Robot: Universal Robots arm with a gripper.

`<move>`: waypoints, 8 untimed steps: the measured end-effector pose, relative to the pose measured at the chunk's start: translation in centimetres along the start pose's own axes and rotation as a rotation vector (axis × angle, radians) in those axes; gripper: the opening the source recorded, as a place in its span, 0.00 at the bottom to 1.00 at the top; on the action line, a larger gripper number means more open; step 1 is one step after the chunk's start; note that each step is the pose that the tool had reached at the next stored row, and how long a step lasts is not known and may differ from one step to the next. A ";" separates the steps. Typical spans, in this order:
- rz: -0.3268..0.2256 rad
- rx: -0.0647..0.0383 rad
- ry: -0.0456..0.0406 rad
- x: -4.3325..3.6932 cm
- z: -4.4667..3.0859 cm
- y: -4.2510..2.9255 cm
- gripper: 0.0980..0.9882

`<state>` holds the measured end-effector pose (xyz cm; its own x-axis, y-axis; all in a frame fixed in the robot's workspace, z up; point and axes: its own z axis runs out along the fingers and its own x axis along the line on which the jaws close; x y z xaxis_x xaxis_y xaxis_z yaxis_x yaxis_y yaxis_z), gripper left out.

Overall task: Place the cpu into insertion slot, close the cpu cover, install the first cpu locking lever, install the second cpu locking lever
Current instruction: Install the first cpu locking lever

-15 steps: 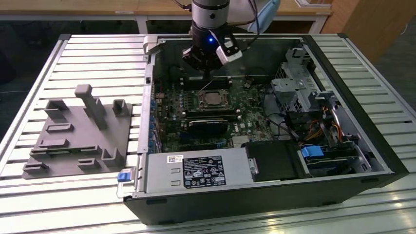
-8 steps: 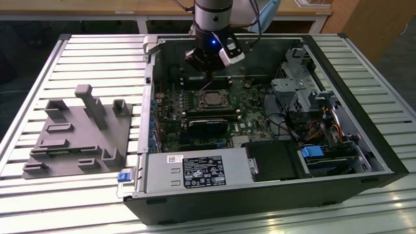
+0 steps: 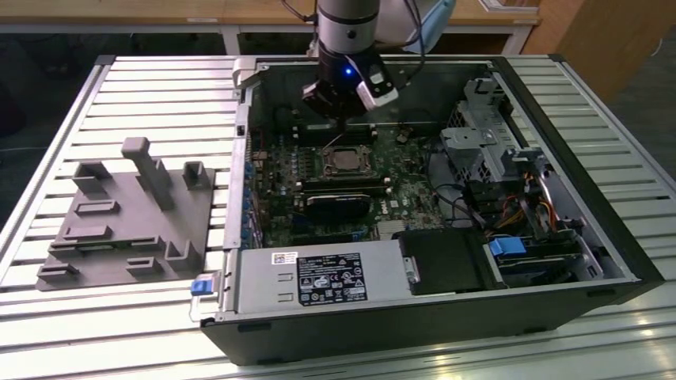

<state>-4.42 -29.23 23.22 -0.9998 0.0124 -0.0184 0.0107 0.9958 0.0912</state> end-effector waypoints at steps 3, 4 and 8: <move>0.000 0.000 -0.0001 -0.34 0.14 0.03 0.01; 0.000 0.000 -0.0001 -0.50 0.18 0.03 0.01; 0.000 0.000 0.0000 -1.47 0.67 0.07 0.01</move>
<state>-2.94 -29.12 22.59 -0.9998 0.0125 -0.0185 0.0107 0.9958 0.0912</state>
